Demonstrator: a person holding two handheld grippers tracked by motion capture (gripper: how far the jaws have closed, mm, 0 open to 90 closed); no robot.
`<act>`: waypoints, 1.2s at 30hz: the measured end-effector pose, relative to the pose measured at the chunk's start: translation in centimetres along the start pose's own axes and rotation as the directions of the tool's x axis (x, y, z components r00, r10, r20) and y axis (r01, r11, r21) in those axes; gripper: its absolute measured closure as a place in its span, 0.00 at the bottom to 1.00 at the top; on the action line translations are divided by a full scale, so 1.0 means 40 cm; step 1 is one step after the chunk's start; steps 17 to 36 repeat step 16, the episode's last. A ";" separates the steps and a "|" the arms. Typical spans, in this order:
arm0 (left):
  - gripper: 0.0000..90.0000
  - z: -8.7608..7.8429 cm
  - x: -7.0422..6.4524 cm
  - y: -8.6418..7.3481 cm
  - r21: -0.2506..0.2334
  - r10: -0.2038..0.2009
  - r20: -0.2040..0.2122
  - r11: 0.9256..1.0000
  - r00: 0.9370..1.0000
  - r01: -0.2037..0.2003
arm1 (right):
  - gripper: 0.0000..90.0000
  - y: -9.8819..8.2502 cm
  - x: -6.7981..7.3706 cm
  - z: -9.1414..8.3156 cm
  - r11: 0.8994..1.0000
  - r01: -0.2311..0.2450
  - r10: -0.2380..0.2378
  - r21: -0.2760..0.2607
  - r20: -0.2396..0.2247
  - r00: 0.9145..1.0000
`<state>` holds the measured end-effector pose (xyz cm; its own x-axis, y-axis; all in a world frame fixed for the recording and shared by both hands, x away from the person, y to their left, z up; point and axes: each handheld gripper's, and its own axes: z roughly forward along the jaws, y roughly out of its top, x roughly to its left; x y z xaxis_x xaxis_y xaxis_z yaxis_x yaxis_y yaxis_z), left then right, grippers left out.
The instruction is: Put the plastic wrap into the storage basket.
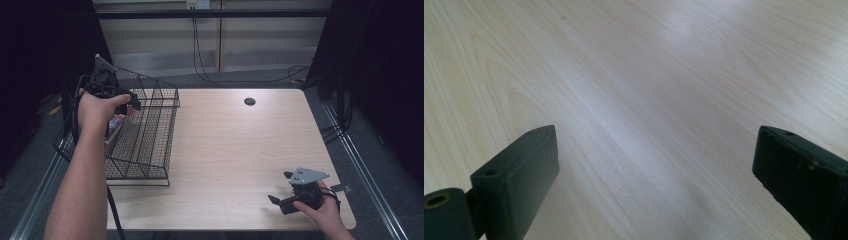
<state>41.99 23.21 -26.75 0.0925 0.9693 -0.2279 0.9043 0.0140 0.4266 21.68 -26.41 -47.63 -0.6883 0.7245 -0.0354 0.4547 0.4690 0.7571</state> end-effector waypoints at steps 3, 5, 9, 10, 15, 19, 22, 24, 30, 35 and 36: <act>0.33 0.004 -0.019 -0.005 -0.006 0.016 0.025 1.000 1.000 -0.016 | 0.05 0.000 -0.001 0.000 1.000 0.002 -0.002 0.000 0.000 1.000; 0.32 0.006 -0.031 -0.009 -0.015 0.036 0.043 0.999 0.998 -0.035 | 0.05 0.000 -0.001 0.000 1.000 0.001 -0.001 -0.001 0.000 1.000; 0.26 0.015 -0.055 -0.017 -0.036 0.059 0.079 0.998 0.995 -0.056 | 0.05 0.000 0.000 -0.001 1.000 0.004 -0.004 -0.002 -0.004 1.000; 0.25 0.018 -0.062 -0.020 -0.034 0.063 0.093 0.998 0.994 -0.061 | 0.05 0.000 0.000 -0.002 1.000 0.005 -0.005 -0.002 -0.001 1.000; 0.20 0.032 -0.084 -0.027 -0.046 0.087 0.120 0.996 0.989 -0.082 | 0.05 0.000 -0.002 -0.003 1.000 0.005 -0.005 -0.003 -0.004 1.000; 0.19 0.035 -0.089 -0.029 -0.048 0.090 0.128 0.995 0.988 -0.084 | 0.05 0.000 -0.002 -0.004 1.000 0.002 -0.002 -0.001 0.000 1.000; 0.19 0.035 -0.089 -0.029 -0.048 0.090 0.128 0.995 0.988 -0.084 | 0.05 0.000 -0.002 -0.004 1.000 0.002 -0.002 -0.001 0.000 1.000; 0.19 0.035 -0.089 -0.029 -0.048 0.090 0.128 0.995 0.988 -0.084 | 0.05 0.000 -0.002 -0.004 1.000 0.002 -0.002 -0.001 0.000 1.000; 0.19 0.035 -0.089 -0.029 -0.048 0.090 0.128 0.995 0.988 -0.084 | 0.05 0.000 -0.002 -0.004 1.000 0.002 -0.002 -0.001 0.000 1.000; 0.19 0.035 -0.089 -0.029 -0.048 0.090 0.128 0.995 0.988 -0.084 | 0.05 0.000 -0.002 -0.004 1.000 0.002 -0.002 -0.001 0.000 1.000; 0.19 0.035 -0.089 -0.029 -0.048 0.090 0.128 0.995 0.988 -0.084 | 0.05 0.000 -0.002 -0.004 1.000 0.002 -0.002 -0.001 0.000 1.000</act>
